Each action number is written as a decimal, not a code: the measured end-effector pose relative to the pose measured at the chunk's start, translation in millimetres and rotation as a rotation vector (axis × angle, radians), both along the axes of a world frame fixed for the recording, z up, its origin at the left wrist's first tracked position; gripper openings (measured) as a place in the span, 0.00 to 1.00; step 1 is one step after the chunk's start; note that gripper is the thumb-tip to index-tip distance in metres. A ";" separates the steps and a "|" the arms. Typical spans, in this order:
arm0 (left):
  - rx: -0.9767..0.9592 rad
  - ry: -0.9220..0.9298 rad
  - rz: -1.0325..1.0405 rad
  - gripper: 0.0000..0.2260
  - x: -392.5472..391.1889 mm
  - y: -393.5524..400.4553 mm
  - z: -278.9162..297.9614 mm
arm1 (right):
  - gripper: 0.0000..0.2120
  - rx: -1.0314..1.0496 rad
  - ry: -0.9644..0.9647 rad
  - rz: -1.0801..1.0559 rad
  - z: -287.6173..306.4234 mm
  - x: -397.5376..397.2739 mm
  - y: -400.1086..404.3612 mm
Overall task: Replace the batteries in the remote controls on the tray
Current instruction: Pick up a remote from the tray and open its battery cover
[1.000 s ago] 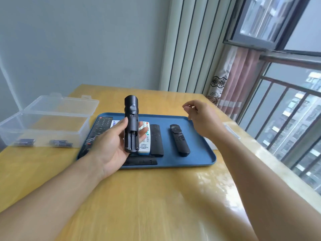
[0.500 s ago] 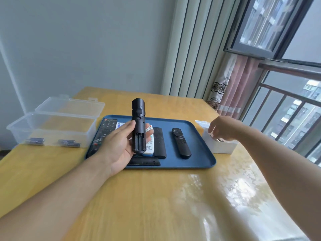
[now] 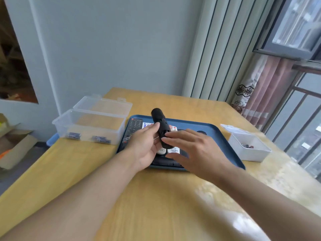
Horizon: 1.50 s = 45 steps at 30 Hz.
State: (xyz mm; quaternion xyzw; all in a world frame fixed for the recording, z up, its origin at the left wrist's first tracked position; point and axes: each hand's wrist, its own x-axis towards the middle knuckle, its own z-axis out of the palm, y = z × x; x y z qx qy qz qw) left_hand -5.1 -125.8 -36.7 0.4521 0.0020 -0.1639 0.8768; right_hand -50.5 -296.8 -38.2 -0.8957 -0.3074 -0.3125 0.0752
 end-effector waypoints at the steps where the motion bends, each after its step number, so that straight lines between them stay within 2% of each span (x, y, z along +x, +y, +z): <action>1: 0.007 -0.004 -0.028 0.13 -1.9 -1.3 -0.3 | 0.14 0.026 -0.099 0.009 -8.3 -1.1 0.5; 3: 0.047 -0.015 -0.048 0.12 -5.5 -4.8 -0.9 | 0.10 0.068 -0.208 0.021 -18.8 -5.0 -1.7; 5: 0.145 -0.046 0.009 0.10 -6.4 -7.9 -1.0 | 0.09 0.079 -0.220 0.005 -24.4 -11.4 -5.8; 7: 0.284 -0.090 0.110 0.16 -4.3 -7.8 -1.1 | 0.09 0.055 -0.213 -0.025 -29.0 -19.4 -9.1; 8: 0.314 -0.122 0.166 0.21 -1.9 -6.0 -0.8 | 0.09 0.032 -0.210 -0.038 -31.2 -23.8 -9.3; 10: 0.310 -0.199 0.267 0.24 1.2 -0.1 1.6 | 0.09 -0.011 -0.196 -0.059 -36.5 -32.1 -8.6; 18: 0.444 -0.356 0.394 0.14 1.8 4.7 0.0 | 0.12 -0.152 -0.145 -0.044 -36.1 -46.3 -4.8; 20: 0.524 -0.455 0.423 0.12 -0.3 6.7 -1.9 | 0.14 -0.109 -0.145 -0.054 -28.9 -48.2 0.1; 23: 0.629 -0.612 0.435 0.11 -1.8 8.5 4.4 | 0.11 -0.005 -0.148 -0.074 -10.1 -37.8 13.8; 27: 0.808 -0.798 0.584 0.11 11.5 46.1 15.9 | 0.08 0.080 -0.022 -0.107 14.9 -1.9 49.1; 31: 1.019 -0.788 0.804 0.12 51.2 121.6 -1.3 | 0.11 0.086 0.277 -0.121 37.8 45.6 101.0; 34: 0.957 -0.662 0.914 0.13 69.9 162.5 -15.0 | 0.16 -0.006 0.504 -0.105 47.8 84.3 140.4; 37: 0.680 -0.457 1.012 0.13 84.3 180.3 -16.8 | 0.21 -0.090 0.660 -0.077 49.8 118.6 172.3; 40: 0.567 -0.404 1.032 0.13 85.4 184.1 -15.0 | 0.21 -0.323 0.825 -0.064 51.8 146.3 197.1; 42: 0.524 -0.393 1.018 0.13 83.1 184.4 -14.3 | 0.22 -0.509 0.866 -0.093 52.6 159.2 209.2; 45: 0.530 -0.397 1.007 0.12 81.6 181.8 -13.6 | 0.19 -0.569 0.856 -0.138 45.8 171.6 219.2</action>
